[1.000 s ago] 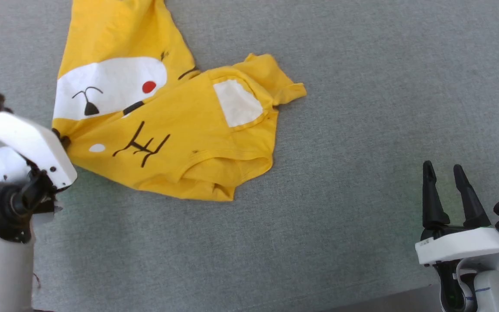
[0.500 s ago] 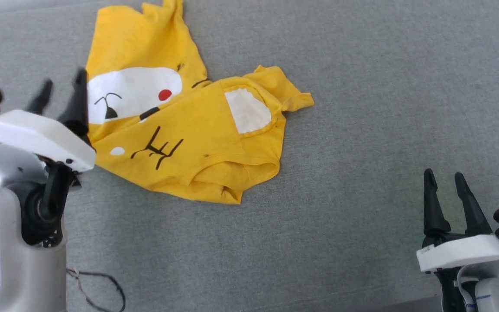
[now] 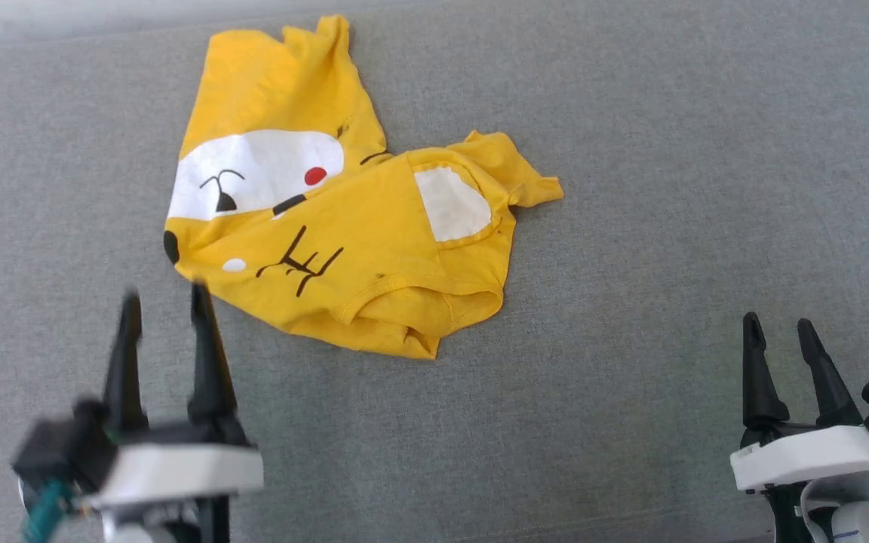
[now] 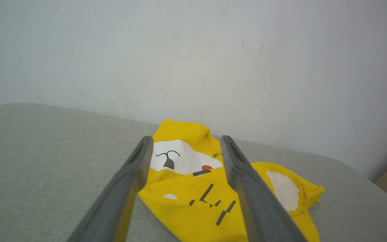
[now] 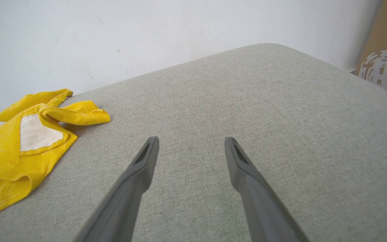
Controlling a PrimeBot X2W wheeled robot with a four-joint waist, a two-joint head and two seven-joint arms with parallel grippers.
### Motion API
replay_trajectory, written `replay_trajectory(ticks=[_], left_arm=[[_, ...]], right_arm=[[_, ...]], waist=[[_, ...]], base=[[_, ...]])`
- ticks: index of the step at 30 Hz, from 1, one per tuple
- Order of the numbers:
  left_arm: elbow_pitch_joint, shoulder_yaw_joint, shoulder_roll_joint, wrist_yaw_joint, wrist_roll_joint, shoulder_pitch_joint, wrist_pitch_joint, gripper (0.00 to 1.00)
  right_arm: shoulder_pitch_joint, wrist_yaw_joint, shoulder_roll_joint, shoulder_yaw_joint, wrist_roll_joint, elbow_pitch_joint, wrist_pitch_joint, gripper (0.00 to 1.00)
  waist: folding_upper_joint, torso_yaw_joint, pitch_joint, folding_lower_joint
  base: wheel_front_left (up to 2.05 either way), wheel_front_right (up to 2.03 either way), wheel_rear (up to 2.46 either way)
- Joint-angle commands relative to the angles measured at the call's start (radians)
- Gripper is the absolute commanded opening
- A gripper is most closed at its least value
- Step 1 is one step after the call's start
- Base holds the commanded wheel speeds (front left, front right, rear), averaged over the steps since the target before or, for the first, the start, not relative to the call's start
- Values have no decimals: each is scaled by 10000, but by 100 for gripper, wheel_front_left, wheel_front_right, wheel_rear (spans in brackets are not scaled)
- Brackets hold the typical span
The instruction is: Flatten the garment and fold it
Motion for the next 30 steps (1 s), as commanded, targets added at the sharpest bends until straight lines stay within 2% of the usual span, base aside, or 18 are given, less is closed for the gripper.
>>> replay_trajectory(ticks=[1,7,13,17,19,23,26,30], left_arm=[[140,3,-162,83,133,437,-176,100],[611,-47,-554,242,614,1488,-379,100],[585,33,-617,17,1252,1314,-386,100],[555,105,-670,-135,1365,1110,-387,100],[528,71,-692,-239,1448,1001,-387,100],[487,-155,-718,-509,1729,739,-387,100],[427,-317,-755,-605,1835,539,-387,100],[390,-499,-804,-736,1701,310,-388,100]], right_arm=[[102,-9,24,7,-52,-39,-47,100],[360,-9,24,-90,-67,-22,-47,100],[291,-9,24,-35,-265,-116,86,100],[-368,-9,24,75,-488,-554,684,100],[-943,-9,24,190,-737,-906,1300,100],[-2361,-9,24,444,-1120,-1459,3227,100],[-3487,-9,-106,632,-1003,-1644,4673,100],[-4740,-9,-495,854,-492,-1288,6460,100]], waist=[[0,42,-95,1],[0,351,-278,1],[0,666,-402,1],[0,812,-302,1],[0,871,-167,1],[0,1047,203,1],[0,1205,478,1],[0,1429,833,1]], base=[[0,0,0],[0,0,0],[0,0,0],[0,0,0],[0,0,0],[0,0,0],[0,0,0],[0,0,0]])
